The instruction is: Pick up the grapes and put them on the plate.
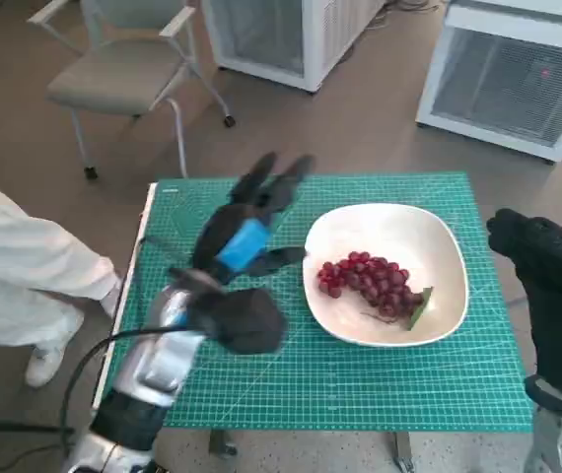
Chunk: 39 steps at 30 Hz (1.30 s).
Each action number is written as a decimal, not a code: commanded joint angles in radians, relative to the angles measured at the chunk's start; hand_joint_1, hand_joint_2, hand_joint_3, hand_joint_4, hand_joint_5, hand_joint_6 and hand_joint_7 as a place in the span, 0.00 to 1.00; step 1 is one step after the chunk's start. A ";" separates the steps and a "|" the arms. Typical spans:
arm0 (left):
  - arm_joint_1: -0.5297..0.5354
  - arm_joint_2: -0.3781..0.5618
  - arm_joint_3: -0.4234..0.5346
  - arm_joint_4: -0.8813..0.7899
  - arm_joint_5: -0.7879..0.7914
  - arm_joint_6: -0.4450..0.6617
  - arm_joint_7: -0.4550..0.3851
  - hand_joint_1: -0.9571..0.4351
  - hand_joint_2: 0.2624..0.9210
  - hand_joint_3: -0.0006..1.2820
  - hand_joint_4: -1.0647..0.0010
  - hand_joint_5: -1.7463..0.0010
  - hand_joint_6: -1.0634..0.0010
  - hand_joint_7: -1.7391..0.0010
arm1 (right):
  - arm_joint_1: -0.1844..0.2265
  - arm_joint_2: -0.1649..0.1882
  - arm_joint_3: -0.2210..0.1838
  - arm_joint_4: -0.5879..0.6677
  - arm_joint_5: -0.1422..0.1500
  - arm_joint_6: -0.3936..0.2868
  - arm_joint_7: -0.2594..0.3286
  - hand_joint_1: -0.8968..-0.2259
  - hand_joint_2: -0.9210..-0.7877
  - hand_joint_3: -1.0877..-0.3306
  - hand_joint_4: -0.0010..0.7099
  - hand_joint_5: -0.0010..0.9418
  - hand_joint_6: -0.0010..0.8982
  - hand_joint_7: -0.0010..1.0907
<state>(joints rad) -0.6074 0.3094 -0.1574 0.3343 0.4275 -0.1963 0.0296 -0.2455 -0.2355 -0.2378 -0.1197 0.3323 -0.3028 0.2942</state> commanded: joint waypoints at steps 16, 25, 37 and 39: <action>0.211 0.065 0.119 -0.170 -0.071 0.025 -0.035 0.36 1.00 0.10 0.93 0.99 0.81 0.99 | 0.016 -0.010 0.007 0.000 -0.004 0.021 0.010 0.40 0.00 0.51 0.51 0.02 0.00 0.62; 0.248 0.066 0.144 -0.209 -0.087 0.025 -0.044 0.36 1.00 0.10 0.91 0.99 0.78 0.98 | 0.022 -0.008 0.009 0.008 -0.013 0.002 0.014 0.40 0.00 0.51 0.52 0.02 0.00 0.62; 0.271 0.076 0.144 -0.215 -0.092 0.011 -0.055 0.35 1.00 0.09 0.89 0.99 0.77 0.99 | 0.032 0.000 0.014 -0.002 -0.020 0.002 0.004 0.40 0.00 0.51 0.52 0.02 0.00 0.62; 0.274 0.078 0.145 -0.213 -0.097 0.007 -0.060 0.35 1.00 0.09 0.89 0.99 0.76 0.99 | 0.035 0.002 0.014 -0.005 -0.023 0.003 0.002 0.40 0.00 0.51 0.52 0.02 0.00 0.62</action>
<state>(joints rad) -0.3457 0.3777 -0.0220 0.1340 0.3472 -0.1718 -0.0216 -0.2338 -0.2381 -0.2309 -0.1247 0.3189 -0.3060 0.2987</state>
